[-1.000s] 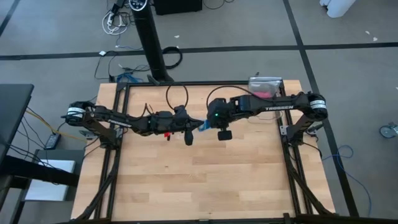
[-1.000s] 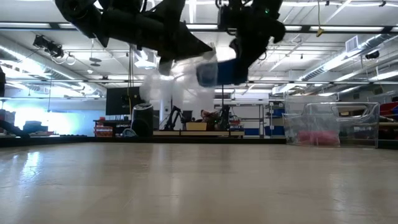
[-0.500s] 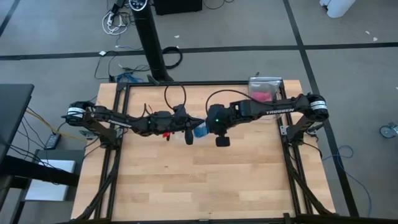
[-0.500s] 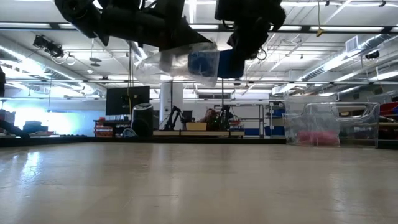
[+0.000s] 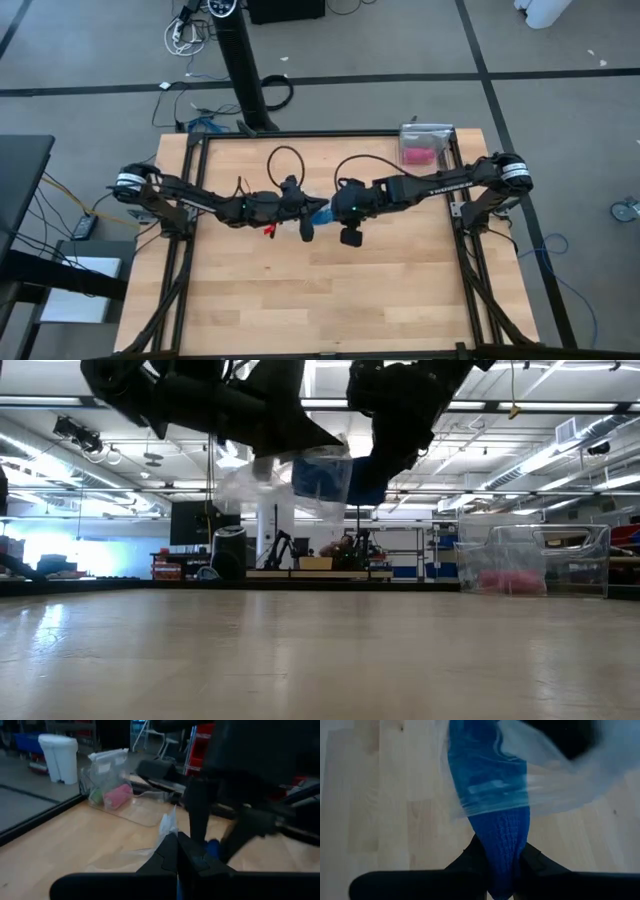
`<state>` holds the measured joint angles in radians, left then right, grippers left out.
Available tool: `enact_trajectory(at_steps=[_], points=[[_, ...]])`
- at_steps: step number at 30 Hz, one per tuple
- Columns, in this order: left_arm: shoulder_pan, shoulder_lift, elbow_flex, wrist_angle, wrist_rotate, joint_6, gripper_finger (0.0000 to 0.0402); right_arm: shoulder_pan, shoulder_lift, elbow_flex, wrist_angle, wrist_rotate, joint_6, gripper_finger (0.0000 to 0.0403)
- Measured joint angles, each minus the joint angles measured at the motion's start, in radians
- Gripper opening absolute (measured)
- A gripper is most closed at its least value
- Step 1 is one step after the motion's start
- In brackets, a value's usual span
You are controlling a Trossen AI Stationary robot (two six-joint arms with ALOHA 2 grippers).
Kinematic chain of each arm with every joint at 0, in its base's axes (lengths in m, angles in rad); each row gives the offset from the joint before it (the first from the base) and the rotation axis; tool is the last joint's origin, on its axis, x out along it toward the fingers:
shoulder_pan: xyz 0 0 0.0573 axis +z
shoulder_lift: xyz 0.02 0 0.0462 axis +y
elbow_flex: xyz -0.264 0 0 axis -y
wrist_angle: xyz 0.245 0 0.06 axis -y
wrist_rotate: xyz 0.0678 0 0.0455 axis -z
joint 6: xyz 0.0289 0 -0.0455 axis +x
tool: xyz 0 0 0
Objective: Roll bandage
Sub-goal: Put the blue bandage into the transparent zip bag
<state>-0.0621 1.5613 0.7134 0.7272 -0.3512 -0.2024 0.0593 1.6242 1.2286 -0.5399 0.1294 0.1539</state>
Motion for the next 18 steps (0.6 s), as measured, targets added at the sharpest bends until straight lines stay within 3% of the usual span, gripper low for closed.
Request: enact_trajectory(at_steps=[4,9,12,18], points=[[-0.004,0.037,-0.075,0.226,0.000,0.015,0.0000,0.000,-0.059,-0.083,0.059,0.005,0.011,0.0043],[-0.004,0.087,-0.142,0.479,-0.006,0.013,0.0000,-0.010,-0.135,-0.215,0.286,-0.031,0.071,0.0043],[-0.004,0.124,-0.132,0.537,-0.012,0.017,0.0000,-0.014,-0.148,-0.268,0.383,-0.050,0.105,0.0043],[-0.023,0.183,-0.113,0.576,-0.074,0.060,0.0000,-0.014,-0.151,-0.301,0.387,-0.035,0.189,0.0043]])
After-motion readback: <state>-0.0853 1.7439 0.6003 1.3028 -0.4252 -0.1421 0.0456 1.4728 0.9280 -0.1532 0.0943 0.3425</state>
